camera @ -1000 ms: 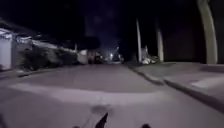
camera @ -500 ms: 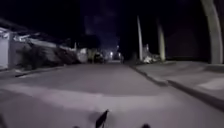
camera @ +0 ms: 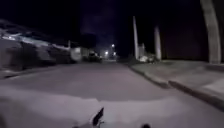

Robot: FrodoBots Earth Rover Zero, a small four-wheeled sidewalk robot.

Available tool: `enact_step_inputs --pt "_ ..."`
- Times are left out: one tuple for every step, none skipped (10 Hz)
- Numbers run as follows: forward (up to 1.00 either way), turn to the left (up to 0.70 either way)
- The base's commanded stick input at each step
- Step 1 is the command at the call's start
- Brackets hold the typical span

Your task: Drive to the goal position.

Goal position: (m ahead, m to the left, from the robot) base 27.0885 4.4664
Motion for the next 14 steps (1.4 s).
enact_step_inputs --pt "0.50 0.00" --pt "0.50 0.00" --pt "0.50 0.00" --pt "0.50 0.00" --pt "0.50 0.00" --pt "0.50 0.00" --pt "0.50 0.00" --pt "0.50 0.00" --pt "0.50 0.00" --pt "0.50 0.00" --pt "0.50 0.00" --pt "0.50 0.00" --pt "0.50 0.00" --pt "0.50 0.00"
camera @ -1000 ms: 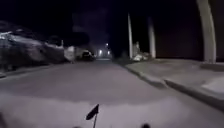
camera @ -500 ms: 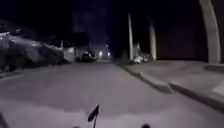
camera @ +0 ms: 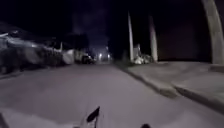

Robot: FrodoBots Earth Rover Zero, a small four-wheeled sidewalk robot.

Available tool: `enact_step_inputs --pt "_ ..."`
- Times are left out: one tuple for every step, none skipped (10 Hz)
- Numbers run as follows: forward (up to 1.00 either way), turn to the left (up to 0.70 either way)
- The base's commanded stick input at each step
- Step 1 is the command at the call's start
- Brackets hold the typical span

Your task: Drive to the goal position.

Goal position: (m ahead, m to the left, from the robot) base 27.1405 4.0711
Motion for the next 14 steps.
enact_step_inputs --pt "0.50 0.00" --pt "0.50 0.00" --pt "0.50 0.00" --pt "0.50 0.00" --pt "0.50 0.00" --pt "0.50 0.00" --pt "0.50 0.00" --pt "0.50 0.00" --pt "0.50 0.00" --pt "0.50 0.00" --pt "0.50 0.00" --pt "0.50 0.00" --pt "0.50 0.00" --pt "0.50 0.00"
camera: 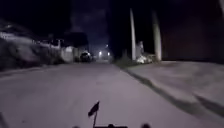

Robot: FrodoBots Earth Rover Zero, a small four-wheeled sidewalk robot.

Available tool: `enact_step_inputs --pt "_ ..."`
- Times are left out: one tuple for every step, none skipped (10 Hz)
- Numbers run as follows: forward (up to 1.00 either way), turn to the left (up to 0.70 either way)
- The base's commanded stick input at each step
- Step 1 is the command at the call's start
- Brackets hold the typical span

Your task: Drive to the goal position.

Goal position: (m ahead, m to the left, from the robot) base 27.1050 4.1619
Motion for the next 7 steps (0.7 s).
enact_step_inputs --pt "0.50 0.00" --pt "0.50 0.00" --pt "0.50 0.00" --pt "0.50 0.00" --pt "0.50 0.00" --pt "0.50 0.00" --pt "0.50 0.00"
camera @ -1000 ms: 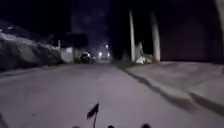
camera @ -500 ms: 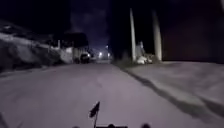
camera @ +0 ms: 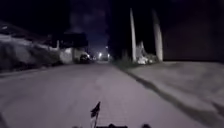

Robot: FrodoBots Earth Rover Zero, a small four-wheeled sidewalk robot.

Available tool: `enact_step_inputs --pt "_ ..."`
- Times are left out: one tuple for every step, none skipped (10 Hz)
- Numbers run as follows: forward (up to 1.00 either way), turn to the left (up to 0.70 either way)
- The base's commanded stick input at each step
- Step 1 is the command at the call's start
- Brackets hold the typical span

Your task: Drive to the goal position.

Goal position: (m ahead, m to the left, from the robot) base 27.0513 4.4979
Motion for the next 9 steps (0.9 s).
enact_step_inputs --pt "0.50 0.00" --pt "0.50 0.00" --pt "0.50 0.00" --pt "0.50 0.00" --pt "0.50 0.00" --pt "0.50 0.00" --pt "0.50 0.00" --pt "0.50 0.00" --pt "0.50 0.00"
